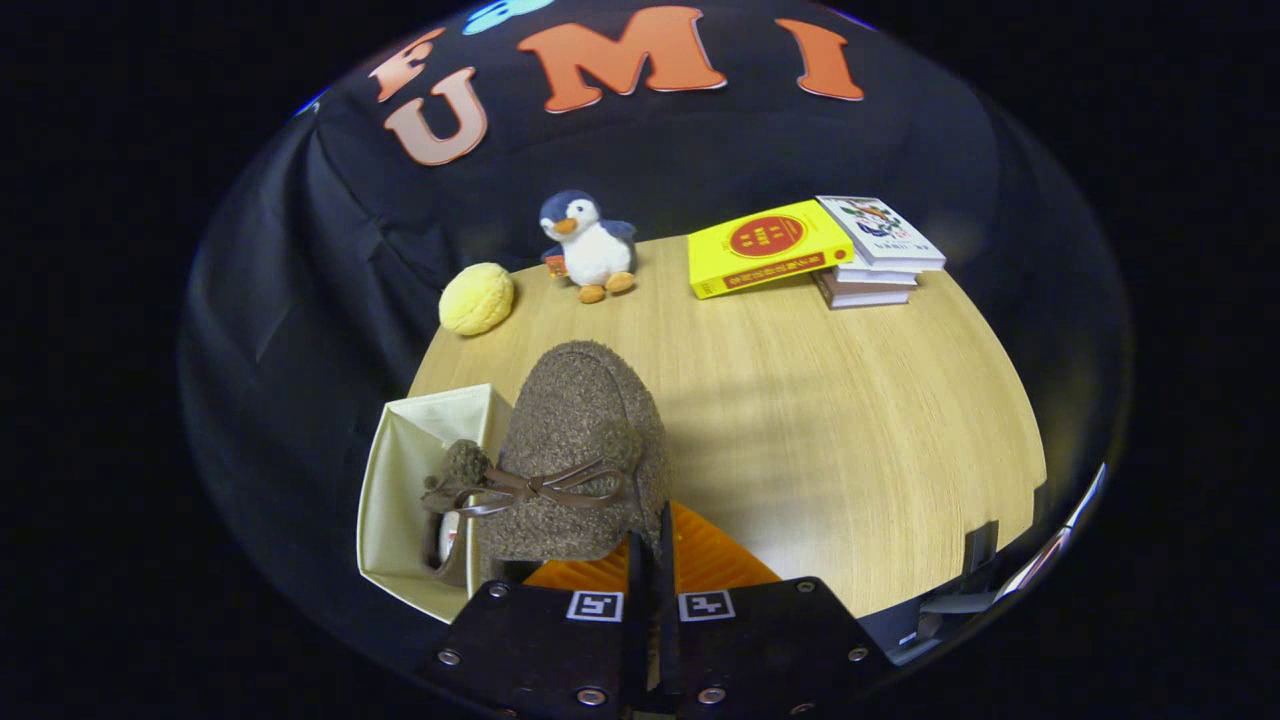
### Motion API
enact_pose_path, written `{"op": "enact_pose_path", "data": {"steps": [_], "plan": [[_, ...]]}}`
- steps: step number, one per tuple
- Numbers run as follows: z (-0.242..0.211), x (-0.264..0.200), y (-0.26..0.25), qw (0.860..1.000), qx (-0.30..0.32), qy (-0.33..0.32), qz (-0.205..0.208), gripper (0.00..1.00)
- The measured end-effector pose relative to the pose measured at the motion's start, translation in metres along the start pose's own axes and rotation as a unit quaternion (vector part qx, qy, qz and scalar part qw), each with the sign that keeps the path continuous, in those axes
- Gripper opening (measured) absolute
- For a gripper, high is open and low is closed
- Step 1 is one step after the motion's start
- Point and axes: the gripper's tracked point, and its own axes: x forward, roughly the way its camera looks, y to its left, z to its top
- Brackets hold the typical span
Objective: Open the storage box then place both shoes into the box .Put the left shoe in first, then the right shoe, with the right side of both shoes facing outward in a uniform manner.
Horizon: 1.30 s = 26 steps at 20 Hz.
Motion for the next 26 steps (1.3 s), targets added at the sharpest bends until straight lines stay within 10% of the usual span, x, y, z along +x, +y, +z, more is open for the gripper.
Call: {"op": "enact_pose_path", "data": {"steps": [8, 19, 26], "plan": [[-0.003, 0.0, 0.124, 0.998, -0.04, 0.001, 0.056, 0.06], [-0.048, 0.065, 0.163, 0.996, -0.066, 0.054, -0.027, 0.07], [-0.05, 0.06, 0.161, 0.997, -0.047, 0.054, -0.036, 0.25]]}}
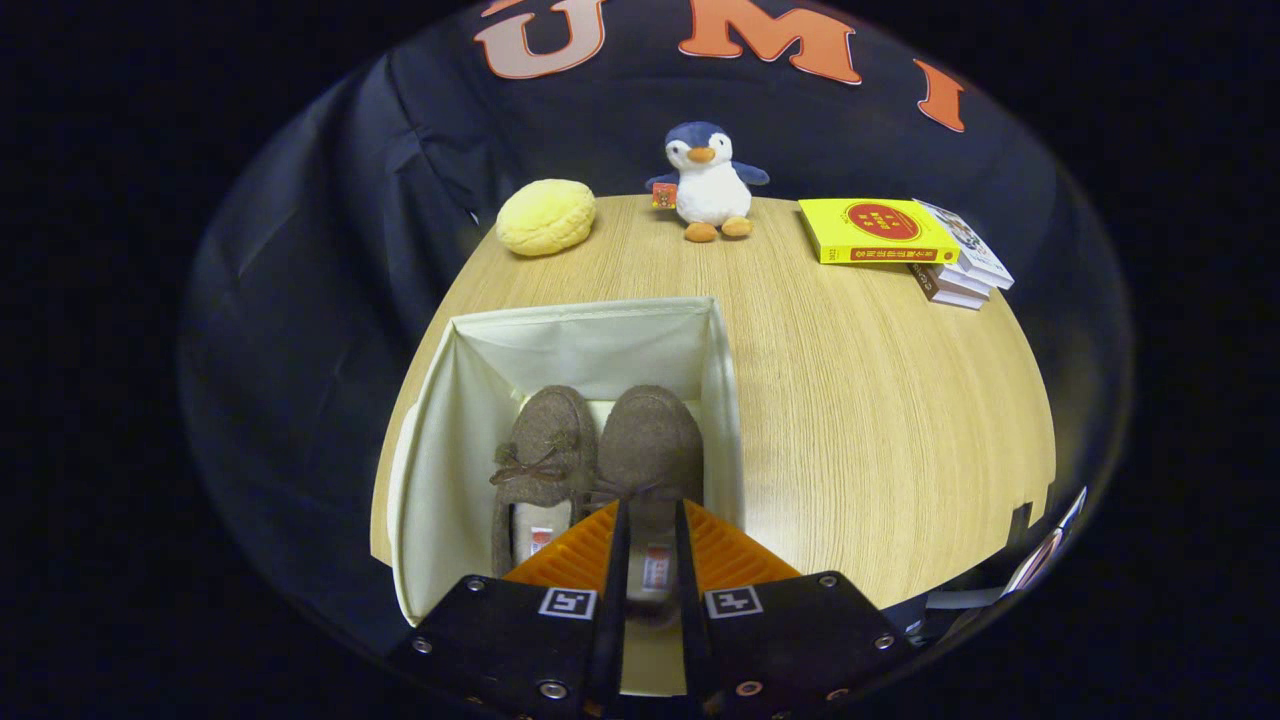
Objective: Open the storage box then place both shoes into the box .Put the left shoe in first, then the right shoe, with the right side of both shoes facing outward in a uniform manner.
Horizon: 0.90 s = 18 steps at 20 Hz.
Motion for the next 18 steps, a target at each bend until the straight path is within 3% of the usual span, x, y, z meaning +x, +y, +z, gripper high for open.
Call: {"op": "enact_pose_path", "data": {"steps": [4, 10, 14, 18], "plan": [[0.025, -0.032, -0.003, 0.998, 0.0, -0.046, 0.048, 0.37], [0.084, -0.096, -0.059, 0.987, 0.015, -0.151, 0.061, 0.58], [0.136, -0.153, -0.109, 0.961, 0.024, -0.264, 0.083, 0.67], [0.169, -0.212, -0.18, 0.927, 0.009, -0.37, 0.054, 0.74]]}}
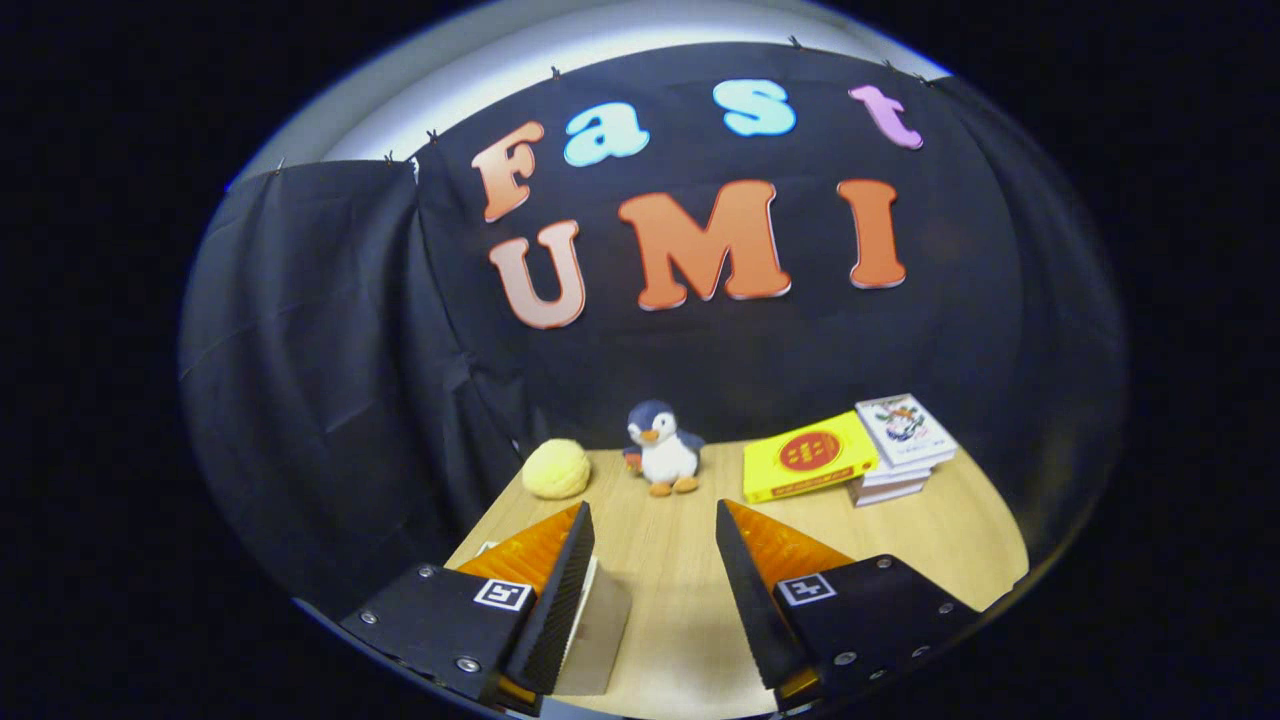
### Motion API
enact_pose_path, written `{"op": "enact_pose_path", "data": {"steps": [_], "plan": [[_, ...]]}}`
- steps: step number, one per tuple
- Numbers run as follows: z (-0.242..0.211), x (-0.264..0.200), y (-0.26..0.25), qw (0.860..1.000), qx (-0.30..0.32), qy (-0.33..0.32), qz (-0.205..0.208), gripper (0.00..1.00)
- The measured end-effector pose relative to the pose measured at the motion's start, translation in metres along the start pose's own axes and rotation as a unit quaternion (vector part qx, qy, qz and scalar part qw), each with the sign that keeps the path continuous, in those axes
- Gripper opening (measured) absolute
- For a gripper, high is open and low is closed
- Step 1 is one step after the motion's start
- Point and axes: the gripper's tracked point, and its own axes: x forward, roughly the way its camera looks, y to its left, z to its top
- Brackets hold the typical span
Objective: Open the storage box then place both shoes into the box .Put the left shoe in first, then the right shoe, with the right side of both shoes facing outward in a uniform manner.
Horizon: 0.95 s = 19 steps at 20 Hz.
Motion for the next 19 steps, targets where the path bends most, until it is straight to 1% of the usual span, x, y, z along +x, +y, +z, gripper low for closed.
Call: {"op": "enact_pose_path", "data": {"steps": [4, 7, 9, 13, 19], "plan": [[0.063, -0.036, -0.043, 0.996, -0.039, -0.084, -0.011, 0.85], [0.106, -0.062, -0.075, 0.987, -0.054, -0.145, -0.033, 0.86], [0.127, -0.079, -0.089, 0.981, -0.06, -0.182, -0.043, 0.89], [0.148, -0.103, -0.108, 0.966, -0.071, -0.243, -0.054, 0.91], [0.158, -0.115, -0.121, 0.952, -0.092, -0.283, -0.07, 0.96]]}}
